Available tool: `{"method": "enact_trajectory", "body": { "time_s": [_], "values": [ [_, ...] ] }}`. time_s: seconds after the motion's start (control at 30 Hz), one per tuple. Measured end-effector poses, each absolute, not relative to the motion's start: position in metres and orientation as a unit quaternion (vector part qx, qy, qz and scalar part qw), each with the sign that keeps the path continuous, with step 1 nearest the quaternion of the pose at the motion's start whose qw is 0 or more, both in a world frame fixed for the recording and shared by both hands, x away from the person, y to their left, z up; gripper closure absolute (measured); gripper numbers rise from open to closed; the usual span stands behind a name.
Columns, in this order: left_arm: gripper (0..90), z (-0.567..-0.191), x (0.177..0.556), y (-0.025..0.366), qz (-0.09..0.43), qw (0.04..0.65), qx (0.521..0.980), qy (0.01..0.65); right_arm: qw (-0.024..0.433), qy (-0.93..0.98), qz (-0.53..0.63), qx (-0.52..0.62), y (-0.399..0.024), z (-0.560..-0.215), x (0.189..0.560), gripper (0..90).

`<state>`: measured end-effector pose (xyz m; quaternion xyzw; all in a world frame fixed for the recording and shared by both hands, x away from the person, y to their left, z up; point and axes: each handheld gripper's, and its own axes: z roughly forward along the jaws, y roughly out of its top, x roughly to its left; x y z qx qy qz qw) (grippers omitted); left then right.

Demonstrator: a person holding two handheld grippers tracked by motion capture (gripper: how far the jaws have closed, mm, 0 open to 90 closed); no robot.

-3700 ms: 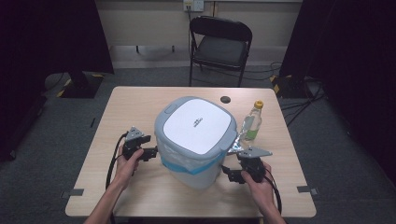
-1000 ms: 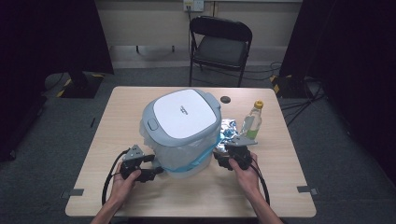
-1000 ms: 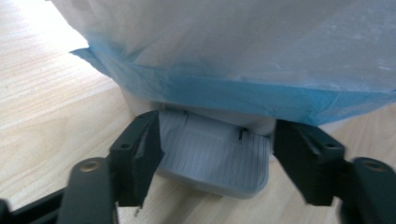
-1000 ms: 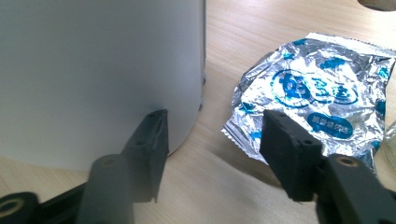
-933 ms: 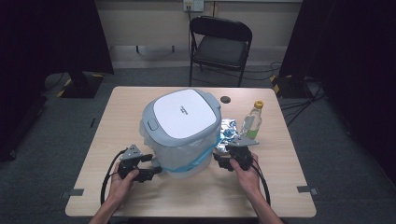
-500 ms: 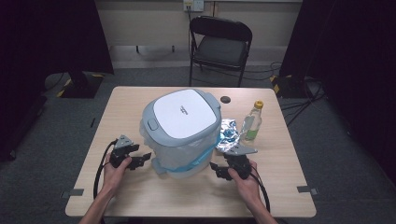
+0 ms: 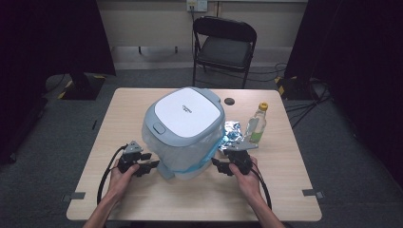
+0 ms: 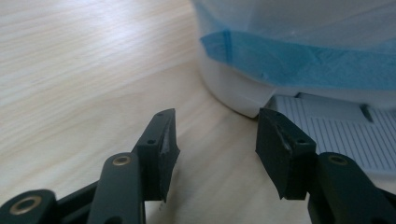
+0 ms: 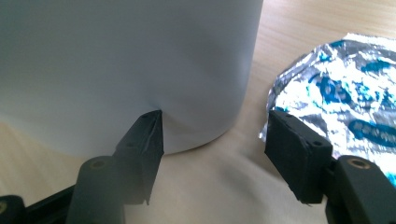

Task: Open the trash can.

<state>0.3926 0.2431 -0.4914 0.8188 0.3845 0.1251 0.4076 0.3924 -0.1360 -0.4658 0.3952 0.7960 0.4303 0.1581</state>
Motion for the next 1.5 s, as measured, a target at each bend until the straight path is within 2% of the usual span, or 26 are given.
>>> {"method": "enact_trajectory", "body": {
  "time_s": [0.17, 0.2, 0.27, 0.3, 0.33, 0.37, 0.43, 0.5, 0.6, 0.67, 0.97, 1.03, 1.13, 1.2, 1.27, 1.3, 1.37, 1.5],
  "values": [
    [48.3, -0.494, 0.379, 0.234, 0.115, 0.413, 0.818, 0.383, 0.174, 0.798, 0.423, 0.394, -0.127, -0.464, 0.411, 43.8],
    [47.6, -0.495, 0.378, 0.233, 0.114, 0.411, 0.822, 0.378, 0.181, 0.797, 0.422, 0.392, -0.125, -0.462, 0.415, 44.6],
    [40.6, -0.497, 0.379, 0.233, 0.098, 0.418, 0.816, 0.386, 0.187, 0.793, 0.428, 0.393, -0.122, -0.461, 0.421, 46.2],
    [43.4, -0.498, 0.378, 0.230, 0.102, 0.419, 0.818, 0.379, 0.185, 0.785, 0.438, 0.397, -0.118, -0.462, 0.427, 46.4],
    [42.4, -0.498, 0.378, 0.230, 0.102, 0.419, 0.818, 0.379, 0.185, 0.785, 0.438, 0.397, -0.118, -0.462, 0.427, 46.4],
    [42.4, -0.497, 0.378, 0.229, 0.107, 0.411, 0.824, 0.375, 0.187, 0.785, 0.438, 0.397, -0.115, -0.463, 0.428, 46.1],
    [33.6, -0.497, 0.380, 0.236, 0.103, 0.409, 0.820, 0.387, 0.185, 0.796, 0.427, 0.388, -0.113, -0.466, 0.429, 38.1],
    [33.8, -0.496, 0.382, 0.242, 0.115, 0.403, 0.817, 0.397, 0.177, 0.797, 0.429, 0.387, -0.115, -0.465, 0.429, 34.6],
    [33.7, -0.491, 0.394, 0.262, 0.148, 0.414, 0.780, 0.445, 0.186, 0.791, 0.430, 0.393, -0.125, -0.457, 0.426, 34.3],
    [33.6, -0.488, 0.399, 0.265, 0.158, 0.418, 0.772, 0.452, 0.189, 0.791, 0.430, 0.393, -0.127, -0.455, 0.426, 34.2],
    [29.8, -0.470, 0.436, 0.267, 0.207, 0.426, 0.751, 0.460, 0.210, 0.768, 0.435, 0.421, -0.127, -0.449, 0.429, 30.2],
    [29.0, -0.472, 0.443, 0.264, 0.197, 0.425, 0.748, 0.471, 0.211, 0.767, 0.436, 0.421, -0.124, -0.448, 0.430, 30.0],
    [28.5, -0.471, 0.444, 0.253, 0.201, 0.419, 0.762, 0.451, 0.208, 0.765, 0.443, 0.419, -0.118, -0.447, 0.434, 30.1],
    [38.8, -0.469, 0.443, 0.250, 0.199, 0.428, 0.758, 0.450, 0.205, 0.769, 0.440, 0.416, -0.114, -0.446, 0.435, 36.0],
    [45.0, -0.467, 0.441, 0.250, 0.195, 0.435, 0.758, 0.446, 0.205, 0.770, 0.439, 0.415, -0.114, -0.445, 0.438, 41.1],
    [49.2, -0.466, 0.439, 0.249, 0.194, 0.435, 0.758, 0.446, 0.192, 0.773, 0.444, 0.410, -0.114, -0.445, 0.439, 44.7],
    [56.8, -0.465, 0.437, 0.247, 0.191, 0.434, 0.761, 0.443, 0.191, 0.772, 0.445, 0.411, -0.114, -0.445, 0.442, 44.6],
    [63.0, -0.465, 0.429, 0.247, 0.173, 0.442, 0.766, 0.434, 0.207, 0.767, 0.445, 0.413, -0.109, -0.446, 0.451, 53.0]
  ]
}}
